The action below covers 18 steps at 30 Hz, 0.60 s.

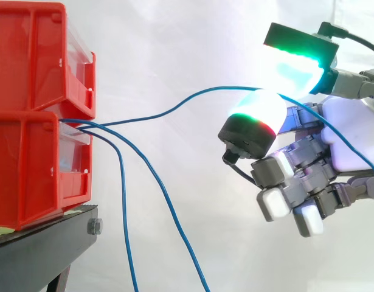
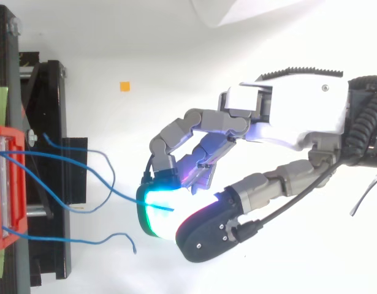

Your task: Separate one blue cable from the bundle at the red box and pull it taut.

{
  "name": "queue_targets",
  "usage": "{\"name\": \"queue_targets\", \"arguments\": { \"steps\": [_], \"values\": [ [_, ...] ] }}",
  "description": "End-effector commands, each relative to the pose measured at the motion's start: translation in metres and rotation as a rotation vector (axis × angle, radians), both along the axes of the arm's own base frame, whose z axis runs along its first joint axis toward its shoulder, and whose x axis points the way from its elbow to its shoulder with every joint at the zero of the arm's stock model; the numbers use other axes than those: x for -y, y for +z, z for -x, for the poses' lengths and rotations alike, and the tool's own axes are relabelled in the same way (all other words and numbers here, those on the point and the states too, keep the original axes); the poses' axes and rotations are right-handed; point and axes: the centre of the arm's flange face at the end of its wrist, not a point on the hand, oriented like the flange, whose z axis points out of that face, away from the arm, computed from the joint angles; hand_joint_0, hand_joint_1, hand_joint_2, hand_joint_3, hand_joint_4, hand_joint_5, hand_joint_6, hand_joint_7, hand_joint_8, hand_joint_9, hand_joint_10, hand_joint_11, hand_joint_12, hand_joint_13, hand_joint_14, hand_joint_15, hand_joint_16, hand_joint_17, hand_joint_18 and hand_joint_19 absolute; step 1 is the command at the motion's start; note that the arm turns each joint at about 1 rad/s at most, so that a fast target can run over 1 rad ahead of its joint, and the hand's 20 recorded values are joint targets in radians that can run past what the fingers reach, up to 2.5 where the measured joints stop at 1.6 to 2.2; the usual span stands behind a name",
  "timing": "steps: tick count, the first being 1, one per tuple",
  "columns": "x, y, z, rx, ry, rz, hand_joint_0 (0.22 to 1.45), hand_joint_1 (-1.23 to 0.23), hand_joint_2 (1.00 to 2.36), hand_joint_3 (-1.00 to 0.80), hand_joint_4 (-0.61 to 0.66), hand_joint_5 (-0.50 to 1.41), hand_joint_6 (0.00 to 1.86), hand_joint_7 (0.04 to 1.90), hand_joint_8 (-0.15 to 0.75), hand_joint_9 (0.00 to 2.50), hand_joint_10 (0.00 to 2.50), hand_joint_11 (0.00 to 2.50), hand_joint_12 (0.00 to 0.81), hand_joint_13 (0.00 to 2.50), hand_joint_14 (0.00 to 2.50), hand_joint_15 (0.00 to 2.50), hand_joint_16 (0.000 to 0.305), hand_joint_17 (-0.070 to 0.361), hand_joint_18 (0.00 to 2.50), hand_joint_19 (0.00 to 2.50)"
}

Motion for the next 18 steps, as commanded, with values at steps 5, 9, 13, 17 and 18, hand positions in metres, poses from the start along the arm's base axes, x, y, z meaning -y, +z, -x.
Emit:
{"name": "queue_targets", "arguments": {
  "steps": [5,9,13,17,18],
  "values": [
    [0.0004,0.0006,0.0001,0.001,-0.001,0.0,0.62,-0.64,1.01,-0.33,0.05,-0.14,0.85,1.12,0.442,1.1,0.02,1.23,0.323,0.7,0.02,0.46,0.035,0.079,0.77,0.53],
    [0.0014,-0.0002,-0.0003,0.003,-0.012,0.001,0.62,-0.64,1.01,-0.34,0.06,-0.14,0.85,1.12,0.381,1.15,0.01,1.45,0.329,0.74,0.02,0.54,0.035,0.079,0.78,0.56],
    [0.0014,0.0001,-0.0006,0.006,-0.012,0.0,0.62,-0.64,1.01,-0.34,0.06,-0.14,0.85,1.12,0.335,1.19,0.13,1.7,0.329,0.74,0.02,0.54,0.035,0.078,0.77,0.53],
    [0.0014,0.0012,-0.0005,0.007,-0.012,0.0,0.62,-0.64,1.01,-0.34,0.06,-0.14,0.85,1.12,0.31,1.14,0.25,1.76,0.322,0.8,0.02,0.66,0.034,0.077,0.77,0.56],
    [0.0017,0.0013,-0.0006,0.009,-0.015,-0.008,0.62,-0.63,1.01,-0.34,0.06,-0.14,0.85,1.12,0.307,1.13,0.28,1.76,0.329,0.85,0.02,0.72,0.035,0.078,0.79,0.58]
  ]
}}
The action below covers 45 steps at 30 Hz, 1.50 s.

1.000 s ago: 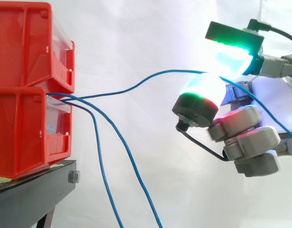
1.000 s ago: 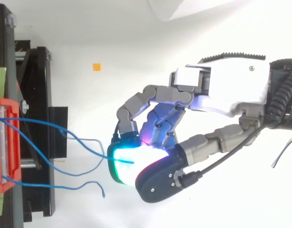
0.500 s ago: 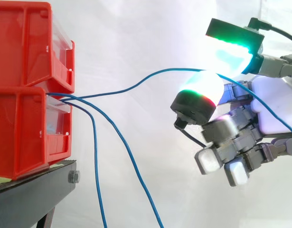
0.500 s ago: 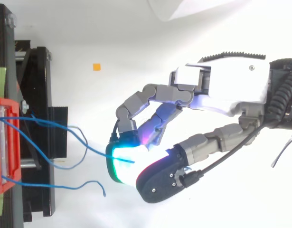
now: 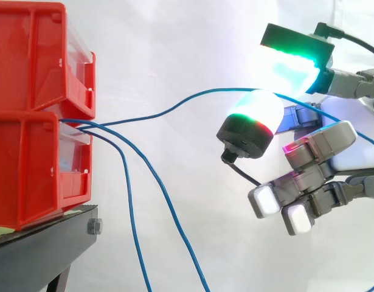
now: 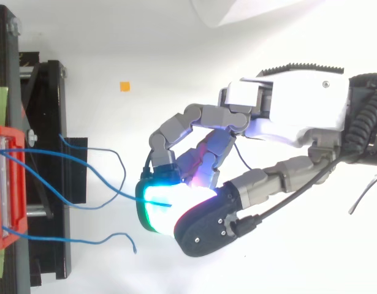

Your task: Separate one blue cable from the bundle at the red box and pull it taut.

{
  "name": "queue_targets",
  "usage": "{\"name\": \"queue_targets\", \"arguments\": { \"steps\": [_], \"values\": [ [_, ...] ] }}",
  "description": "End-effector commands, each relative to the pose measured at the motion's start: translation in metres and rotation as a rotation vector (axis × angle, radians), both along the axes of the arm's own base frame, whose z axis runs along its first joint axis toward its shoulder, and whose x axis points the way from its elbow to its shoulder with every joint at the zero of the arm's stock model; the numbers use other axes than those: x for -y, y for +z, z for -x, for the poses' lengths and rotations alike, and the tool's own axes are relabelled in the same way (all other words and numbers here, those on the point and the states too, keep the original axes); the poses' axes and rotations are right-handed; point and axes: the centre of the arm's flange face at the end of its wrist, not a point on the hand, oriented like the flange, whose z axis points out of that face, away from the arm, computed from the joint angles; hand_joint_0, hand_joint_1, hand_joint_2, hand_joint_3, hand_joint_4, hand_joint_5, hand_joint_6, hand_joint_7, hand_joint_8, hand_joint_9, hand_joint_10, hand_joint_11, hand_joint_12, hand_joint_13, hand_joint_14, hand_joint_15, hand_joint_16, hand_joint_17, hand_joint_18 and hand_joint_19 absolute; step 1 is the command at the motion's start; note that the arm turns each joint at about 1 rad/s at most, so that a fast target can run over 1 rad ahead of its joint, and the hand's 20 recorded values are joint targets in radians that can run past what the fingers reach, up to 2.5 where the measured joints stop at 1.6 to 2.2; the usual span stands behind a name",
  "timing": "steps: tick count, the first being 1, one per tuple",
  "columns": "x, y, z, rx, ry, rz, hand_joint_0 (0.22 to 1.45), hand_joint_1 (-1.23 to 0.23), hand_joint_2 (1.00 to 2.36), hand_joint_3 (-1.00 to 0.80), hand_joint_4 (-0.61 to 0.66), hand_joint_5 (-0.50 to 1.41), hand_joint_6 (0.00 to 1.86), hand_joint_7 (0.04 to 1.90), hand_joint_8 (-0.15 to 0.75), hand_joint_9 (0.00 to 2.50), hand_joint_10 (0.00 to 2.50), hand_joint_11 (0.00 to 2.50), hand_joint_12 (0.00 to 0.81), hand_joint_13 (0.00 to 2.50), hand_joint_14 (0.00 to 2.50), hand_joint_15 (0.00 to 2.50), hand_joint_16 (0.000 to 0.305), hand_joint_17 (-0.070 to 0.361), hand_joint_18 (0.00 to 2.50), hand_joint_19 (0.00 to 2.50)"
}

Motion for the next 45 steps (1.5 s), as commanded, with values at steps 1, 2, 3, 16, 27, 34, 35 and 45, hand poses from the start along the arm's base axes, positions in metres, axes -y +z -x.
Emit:
{"name": "queue_targets", "arguments": {
  "steps": [1,2,3,16,27,34,35,45],
  "values": [
    [0.0005,-0.0003,-0.0002,0.002,-0.005,-0.011,0.62,-0.63,1.01,-0.34,0.06,-0.14,0.85,1.12,0.306,1.11,0.35,1.74,0.325,0.86,0.02,0.77,0.035,0.078,0.79,0.58],
    [0.0006,-0.0004,-0.0001,0.001,-0.007,-0.02,0.63,-0.63,1.01,-0.34,0.06,-0.14,0.85,1.11,0.309,1.1,0.38,1.73,0.33,0.88,0.02,0.81,0.035,0.078,0.8,0.6],
    [0.0008,-0.0003,-0.0002,0.003,-0.009,-0.025,0.63,-0.63,1.01,-0.34,0.06,-0.14,0.85,1.12,0.307,1.08,0.44,1.7,0.328,0.91,0.03,0.86,0.035,0.078,0.8,0.6],
    [0.0025,-0.0043,-0.0023,0.013,-0.041,-0.049,0.63,-0.63,1.01,-0.34,0.07,-0.14,0.86,1.12,0.307,0.92,0.87,1.6,0.314,1.12,0.01,1.35,0.037,0.082,0.85,0.67],
    [0.0023,-0.0021,-0.0034,0.027,-0.041,-0.055,0.63,-0.63,1.01,-0.33,0.08,-0.14,0.86,1.1,0.313,0.85,1.06,1.54,0.323,1.08,0.64,1.55,0.042,0.095,0.96,0.91],
    [0.0022,-0.0039,-0.0032,0.023,-0.04,-0.05,0.63,-0.63,1.01,-0.34,0.07,-0.14,0.86,1.09,0.312,0.84,1.14,1.53,0.336,0.98,1.34,1.44,0.041,0.093,1.08,1.17],
    [0.0022,-0.0039,-0.0032,0.023,-0.039,-0.048,0.63,-0.63,1.01,-0.34,0.08,-0.14,0.86,1.09,0.317,0.84,1.19,1.51,0.337,0.96,1.46,1.42,0.04,0.091,1.1,1.22],
    [0.002,-0.0032,-0.0036,0.023,-0.037,-0.034,0.63,-0.63,1.01,-0.34,0.08,-0.14,0.86,1.08,0.322,0.82,1.34,1.47,0.366,0.81,2.21,1.39,0.034,0.077,1.31,1.67]
  ]
}}
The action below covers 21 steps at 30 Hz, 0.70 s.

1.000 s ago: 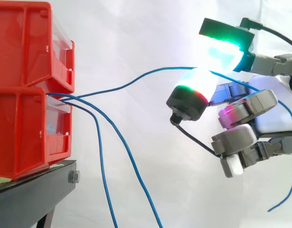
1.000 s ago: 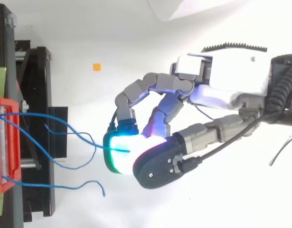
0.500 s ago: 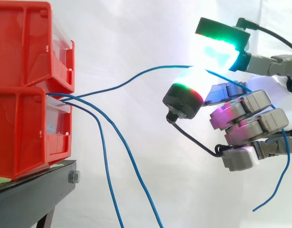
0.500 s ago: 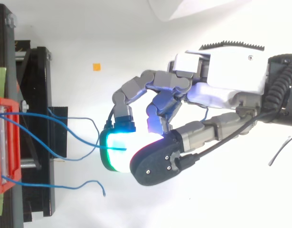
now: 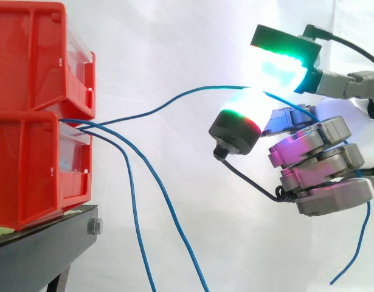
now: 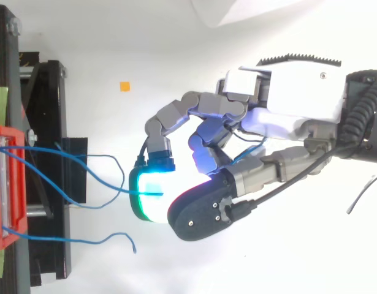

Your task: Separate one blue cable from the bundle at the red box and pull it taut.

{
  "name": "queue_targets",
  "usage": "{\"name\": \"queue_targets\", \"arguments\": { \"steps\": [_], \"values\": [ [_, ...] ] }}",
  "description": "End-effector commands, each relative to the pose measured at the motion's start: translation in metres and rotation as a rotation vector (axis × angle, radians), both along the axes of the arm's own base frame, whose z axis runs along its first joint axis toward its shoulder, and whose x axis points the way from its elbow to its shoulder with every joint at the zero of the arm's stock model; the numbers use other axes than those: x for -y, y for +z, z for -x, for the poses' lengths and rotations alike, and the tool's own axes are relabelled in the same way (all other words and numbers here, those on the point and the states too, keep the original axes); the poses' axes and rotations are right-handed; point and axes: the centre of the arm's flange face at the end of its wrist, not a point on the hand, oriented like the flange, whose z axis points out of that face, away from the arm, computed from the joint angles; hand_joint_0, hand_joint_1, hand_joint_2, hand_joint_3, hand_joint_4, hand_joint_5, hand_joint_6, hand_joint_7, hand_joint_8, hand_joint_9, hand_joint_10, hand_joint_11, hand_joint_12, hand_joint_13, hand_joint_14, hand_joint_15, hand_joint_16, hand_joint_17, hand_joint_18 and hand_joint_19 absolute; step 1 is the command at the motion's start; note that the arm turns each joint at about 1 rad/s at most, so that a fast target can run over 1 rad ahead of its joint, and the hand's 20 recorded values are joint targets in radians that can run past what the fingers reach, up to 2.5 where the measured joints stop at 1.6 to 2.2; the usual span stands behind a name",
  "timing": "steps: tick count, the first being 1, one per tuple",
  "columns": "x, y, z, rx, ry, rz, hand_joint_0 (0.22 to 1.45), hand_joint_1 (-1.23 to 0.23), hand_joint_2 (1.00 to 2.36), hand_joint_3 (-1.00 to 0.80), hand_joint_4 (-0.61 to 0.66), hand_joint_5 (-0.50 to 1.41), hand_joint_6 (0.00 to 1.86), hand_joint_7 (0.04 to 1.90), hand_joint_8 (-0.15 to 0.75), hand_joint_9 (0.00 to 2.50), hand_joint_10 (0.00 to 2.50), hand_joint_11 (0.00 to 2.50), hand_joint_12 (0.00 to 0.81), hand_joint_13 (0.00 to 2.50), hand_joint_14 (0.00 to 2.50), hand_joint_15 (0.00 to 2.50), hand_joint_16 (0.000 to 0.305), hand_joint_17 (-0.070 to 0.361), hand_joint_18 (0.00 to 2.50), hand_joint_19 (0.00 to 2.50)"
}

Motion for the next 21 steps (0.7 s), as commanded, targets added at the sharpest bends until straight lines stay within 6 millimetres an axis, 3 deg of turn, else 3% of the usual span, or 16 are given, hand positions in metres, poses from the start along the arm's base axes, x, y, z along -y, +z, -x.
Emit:
{"name": "queue_targets", "arguments": {
  "steps": [1,6,12,21],
  "values": [
    [-0.0002,0.0004,-0.0002,0.0,0.002,0.008,0.63,-0.63,1.01,-0.34,0.08,-0.14,0.86,1.07,0.324,0.82,1.35,1.46,0.371,0.81,2.24,1.39,0.035,0.078,1.32,1.73],
    [0.0,-0.0003,0.0002,-0.003,0.001,0.019,0.64,-0.63,1.01,-0.34,0.09,-0.14,0.86,1.08,0.326,0.82,1.41,1.43,0.374,0.78,2.5,1.37,0.031,0.069,1.42,1.9],
    [0.0002,0.0014,0.0,0.0,-0.001,0.02,0.65,-0.63,1.01,-0.34,0.09,-0.14,0.86,1.08,0.323,0.81,1.54,1.41,0.376,0.77,2.5,1.43,0.03,0.068,1.46,2.03],
    [-0.0042,0.0019,-0.0008,0.005,0.005,0.019,0.65,-0.63,1.01,-0.34,0.08,-0.14,0.86,1.07,0.321,0.79,1.57,1.39,0.37,0.77,2.5,1.43,0.029,0.065,1.42,1.95]
  ]
}}
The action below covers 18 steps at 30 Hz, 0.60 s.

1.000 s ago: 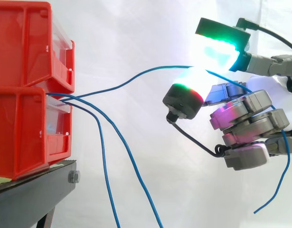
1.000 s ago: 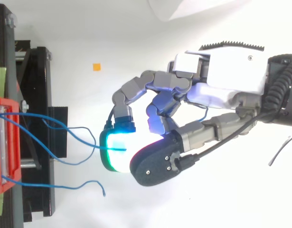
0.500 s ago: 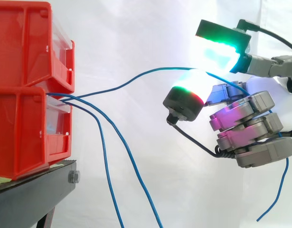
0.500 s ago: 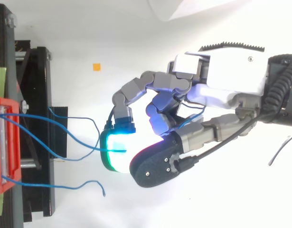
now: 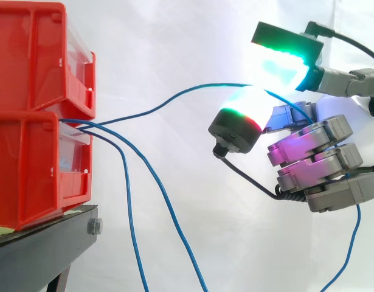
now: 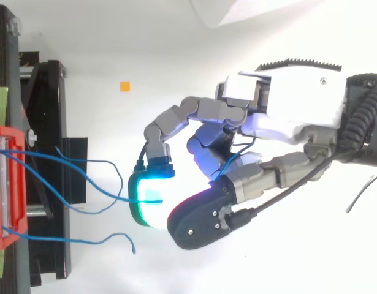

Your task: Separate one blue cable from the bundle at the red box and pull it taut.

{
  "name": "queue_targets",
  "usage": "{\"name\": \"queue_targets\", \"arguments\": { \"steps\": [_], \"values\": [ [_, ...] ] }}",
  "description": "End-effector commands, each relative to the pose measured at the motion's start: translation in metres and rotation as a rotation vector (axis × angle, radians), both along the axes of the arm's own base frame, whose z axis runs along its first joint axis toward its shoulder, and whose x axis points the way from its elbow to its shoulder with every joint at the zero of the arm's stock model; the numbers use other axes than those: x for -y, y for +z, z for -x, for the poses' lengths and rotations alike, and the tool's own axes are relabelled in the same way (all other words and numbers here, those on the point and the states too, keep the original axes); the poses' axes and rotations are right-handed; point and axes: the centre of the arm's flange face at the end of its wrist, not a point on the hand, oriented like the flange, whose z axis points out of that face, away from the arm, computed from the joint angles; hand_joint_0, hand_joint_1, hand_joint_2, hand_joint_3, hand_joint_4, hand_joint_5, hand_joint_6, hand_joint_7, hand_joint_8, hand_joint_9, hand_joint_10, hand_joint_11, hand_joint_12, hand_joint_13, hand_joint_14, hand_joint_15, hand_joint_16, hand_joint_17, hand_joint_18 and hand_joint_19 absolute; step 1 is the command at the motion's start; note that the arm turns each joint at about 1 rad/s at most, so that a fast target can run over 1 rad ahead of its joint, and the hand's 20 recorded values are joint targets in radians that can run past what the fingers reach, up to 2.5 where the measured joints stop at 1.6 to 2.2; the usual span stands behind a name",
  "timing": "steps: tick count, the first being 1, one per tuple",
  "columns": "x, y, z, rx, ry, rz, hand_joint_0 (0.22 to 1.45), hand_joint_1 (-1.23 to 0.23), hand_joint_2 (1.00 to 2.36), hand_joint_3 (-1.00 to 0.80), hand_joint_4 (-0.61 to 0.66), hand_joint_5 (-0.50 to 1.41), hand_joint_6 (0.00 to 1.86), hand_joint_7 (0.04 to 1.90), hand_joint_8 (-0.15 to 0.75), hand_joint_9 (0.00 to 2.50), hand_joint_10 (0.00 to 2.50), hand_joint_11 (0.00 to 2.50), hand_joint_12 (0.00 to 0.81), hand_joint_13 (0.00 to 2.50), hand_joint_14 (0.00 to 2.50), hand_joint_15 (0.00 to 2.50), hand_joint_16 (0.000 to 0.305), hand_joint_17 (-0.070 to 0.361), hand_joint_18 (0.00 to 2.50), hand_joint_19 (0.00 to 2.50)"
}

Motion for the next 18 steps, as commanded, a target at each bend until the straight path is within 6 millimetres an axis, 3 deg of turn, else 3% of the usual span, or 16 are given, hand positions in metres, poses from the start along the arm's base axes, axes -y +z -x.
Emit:
{"name": "queue_targets", "arguments": {
  "steps": [1,18],
  "values": [
    [-0.0003,0.0004,0.0,0.0,-0.002,0.0,0.65,-0.63,1.01,-0.34,0.08,-0.14,0.86,1.07,0.314,0.78,1.57,1.39,0.367,0.77,2.5,1.39,0.029,0.066,1.42,1.94],
    [-0.0004,0.0001,0.0003,-0.003,0.0,0.001,0.66,-0.63,1.01,-0.35,0.08,-0.14,0.86,1.08,0.318,0.78,1.53,1.41,0.37,0.78,2.47,1.42,0.029,0.066,1.39,1.94]
  ]
}}
